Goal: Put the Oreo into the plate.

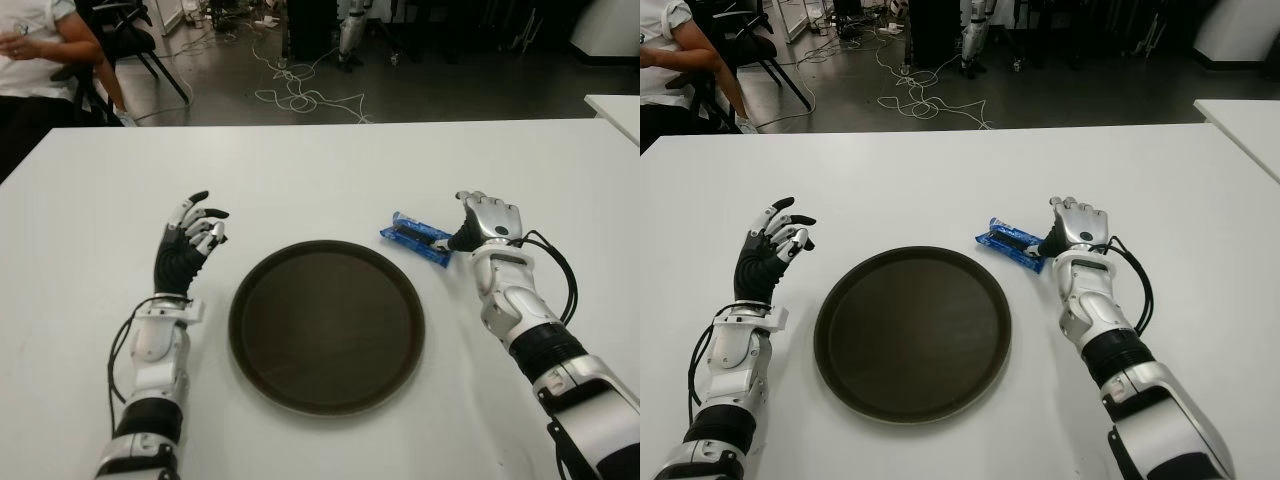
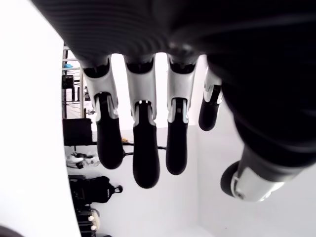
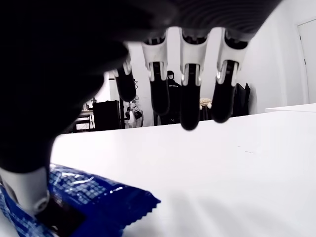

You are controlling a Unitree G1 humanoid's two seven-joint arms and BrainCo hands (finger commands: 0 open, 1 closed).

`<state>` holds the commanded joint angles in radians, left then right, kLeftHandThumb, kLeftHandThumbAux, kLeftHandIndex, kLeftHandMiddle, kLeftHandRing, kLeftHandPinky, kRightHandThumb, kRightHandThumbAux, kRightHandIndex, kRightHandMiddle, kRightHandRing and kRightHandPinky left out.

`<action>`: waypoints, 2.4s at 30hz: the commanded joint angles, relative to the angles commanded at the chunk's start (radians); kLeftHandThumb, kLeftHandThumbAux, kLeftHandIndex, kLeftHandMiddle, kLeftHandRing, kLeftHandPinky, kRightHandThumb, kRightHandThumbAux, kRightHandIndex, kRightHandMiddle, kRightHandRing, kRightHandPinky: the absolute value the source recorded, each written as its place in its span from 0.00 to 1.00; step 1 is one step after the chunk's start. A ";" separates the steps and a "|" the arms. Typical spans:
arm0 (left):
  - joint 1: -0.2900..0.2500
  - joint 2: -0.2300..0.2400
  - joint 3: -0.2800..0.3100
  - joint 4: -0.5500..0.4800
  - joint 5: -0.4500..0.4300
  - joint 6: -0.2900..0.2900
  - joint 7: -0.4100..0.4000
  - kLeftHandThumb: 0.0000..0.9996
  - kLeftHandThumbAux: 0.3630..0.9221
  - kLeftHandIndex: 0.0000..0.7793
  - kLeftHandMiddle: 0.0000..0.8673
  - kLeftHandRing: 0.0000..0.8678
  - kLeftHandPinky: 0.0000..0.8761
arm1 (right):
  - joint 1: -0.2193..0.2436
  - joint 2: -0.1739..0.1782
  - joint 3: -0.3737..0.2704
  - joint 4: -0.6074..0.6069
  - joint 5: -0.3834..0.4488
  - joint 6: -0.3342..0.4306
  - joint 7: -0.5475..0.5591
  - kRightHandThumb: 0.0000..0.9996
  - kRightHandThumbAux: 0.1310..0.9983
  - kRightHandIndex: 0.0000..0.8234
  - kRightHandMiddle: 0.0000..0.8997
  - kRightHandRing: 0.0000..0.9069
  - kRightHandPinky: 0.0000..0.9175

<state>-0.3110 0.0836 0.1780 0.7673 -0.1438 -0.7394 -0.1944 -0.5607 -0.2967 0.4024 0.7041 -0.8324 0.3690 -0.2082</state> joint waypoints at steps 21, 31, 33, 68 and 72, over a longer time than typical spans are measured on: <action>-0.019 0.010 0.004 0.044 0.006 0.000 0.003 1.00 0.49 0.25 0.46 0.61 0.52 | 0.011 -0.090 0.005 -0.358 -0.096 0.161 0.189 0.00 0.57 0.15 0.16 0.17 0.18; -0.028 0.021 0.004 0.060 0.010 0.010 0.001 1.00 0.50 0.27 0.46 0.60 0.52 | 0.012 -0.086 -0.021 -0.363 -0.076 0.146 0.150 0.00 0.58 0.17 0.19 0.20 0.20; -0.029 0.022 0.004 0.062 0.010 0.012 0.001 1.00 0.50 0.27 0.46 0.61 0.52 | 0.008 -0.085 -0.023 -0.350 -0.072 0.138 0.145 0.00 0.59 0.18 0.20 0.21 0.20; -0.025 0.006 0.002 0.060 0.015 0.011 0.024 1.00 0.50 0.28 0.45 0.61 0.53 | -0.075 -0.019 -0.007 -0.057 0.039 -0.056 0.111 0.00 0.63 0.17 0.24 0.25 0.26; -0.024 0.009 0.000 0.062 0.021 0.011 0.027 1.00 0.50 0.26 0.45 0.61 0.51 | -0.089 -0.006 -0.003 -0.011 0.056 -0.085 0.123 0.00 0.64 0.16 0.23 0.25 0.26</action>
<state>-0.3351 0.0925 0.1776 0.8296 -0.1226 -0.7288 -0.1676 -0.6495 -0.3030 0.3997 0.6936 -0.7765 0.2843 -0.0849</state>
